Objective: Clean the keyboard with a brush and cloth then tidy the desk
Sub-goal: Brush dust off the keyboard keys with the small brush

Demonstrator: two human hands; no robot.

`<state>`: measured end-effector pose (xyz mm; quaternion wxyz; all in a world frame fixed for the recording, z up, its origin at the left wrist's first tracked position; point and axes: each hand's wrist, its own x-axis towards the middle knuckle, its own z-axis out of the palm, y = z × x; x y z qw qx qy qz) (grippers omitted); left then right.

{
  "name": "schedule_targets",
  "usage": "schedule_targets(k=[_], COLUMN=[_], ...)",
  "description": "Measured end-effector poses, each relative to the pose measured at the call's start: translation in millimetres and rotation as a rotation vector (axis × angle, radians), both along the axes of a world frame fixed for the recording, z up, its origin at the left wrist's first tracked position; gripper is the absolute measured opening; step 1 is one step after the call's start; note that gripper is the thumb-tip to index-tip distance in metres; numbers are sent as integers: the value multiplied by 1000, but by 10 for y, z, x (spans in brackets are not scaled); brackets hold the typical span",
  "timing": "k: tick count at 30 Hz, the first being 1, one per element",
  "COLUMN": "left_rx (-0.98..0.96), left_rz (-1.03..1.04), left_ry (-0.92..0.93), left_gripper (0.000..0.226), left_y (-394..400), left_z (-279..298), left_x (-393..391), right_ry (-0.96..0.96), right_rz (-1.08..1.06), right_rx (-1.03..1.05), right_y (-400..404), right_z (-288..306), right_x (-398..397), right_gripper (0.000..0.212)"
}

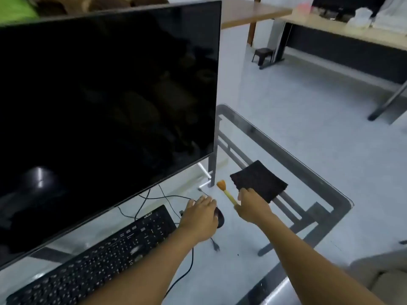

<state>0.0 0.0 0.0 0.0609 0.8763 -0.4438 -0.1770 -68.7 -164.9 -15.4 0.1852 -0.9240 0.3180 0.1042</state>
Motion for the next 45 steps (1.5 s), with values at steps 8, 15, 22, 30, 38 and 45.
schedule_targets(k=[8,15,22,30,38,45], left_rx=[-48,-260,-494,-513,-565,-614], left_rz=[20,137,427,676,812,915], left_ry=[-46,-149,-304,-376,-396,-282], left_gripper=[53,58,31,10,9,31], left_y=[46,322,1142,2285,3322,3873], left_z=[-144,2,230,250,80,-174], left_x=[21,254,412,398,228,150], right_ry=[98,-131,-164,-41,-110,-288], right_rz=[-54,195,476,743,838,672], right_rx=[5,31,9,39,237,580], right_y=[20,332,1268,2424,3513,4016], right_z=[10,699,1231,1372,1166,749], right_x=[144,464,836,1078,1256,1151], right_gripper=[13,13,23,13,15,7])
